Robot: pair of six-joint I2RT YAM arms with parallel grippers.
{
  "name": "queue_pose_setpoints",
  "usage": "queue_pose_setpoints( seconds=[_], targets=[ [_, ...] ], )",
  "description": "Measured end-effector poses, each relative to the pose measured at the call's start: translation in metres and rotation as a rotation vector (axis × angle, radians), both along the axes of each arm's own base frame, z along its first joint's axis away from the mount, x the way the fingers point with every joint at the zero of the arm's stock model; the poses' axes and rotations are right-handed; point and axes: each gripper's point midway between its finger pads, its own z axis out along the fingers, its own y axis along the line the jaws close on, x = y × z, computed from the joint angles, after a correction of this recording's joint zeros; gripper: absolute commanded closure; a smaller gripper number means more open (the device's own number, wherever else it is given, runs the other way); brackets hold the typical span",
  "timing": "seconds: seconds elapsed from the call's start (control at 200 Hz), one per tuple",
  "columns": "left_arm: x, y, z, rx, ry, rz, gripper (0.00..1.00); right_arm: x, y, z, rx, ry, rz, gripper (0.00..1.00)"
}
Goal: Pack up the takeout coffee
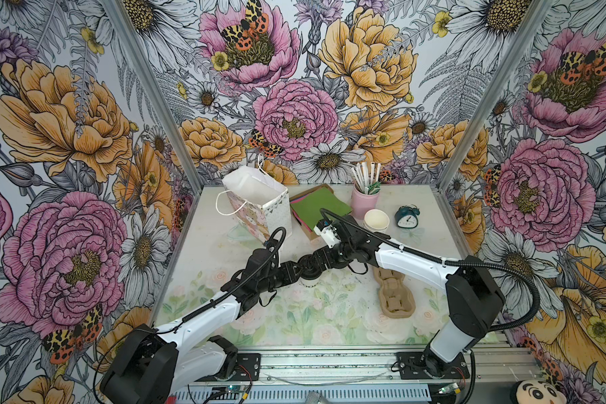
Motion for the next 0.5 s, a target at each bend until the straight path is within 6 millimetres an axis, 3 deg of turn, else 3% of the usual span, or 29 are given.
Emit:
queue_pose_setpoints(
  seconds=[0.5],
  targets=[
    [0.0083, -0.0039, -0.0021, -0.058, -0.041, 0.067, 0.72, 0.0007, -0.0059, -0.0011, 0.017, 0.007, -0.027, 0.18]
  ],
)
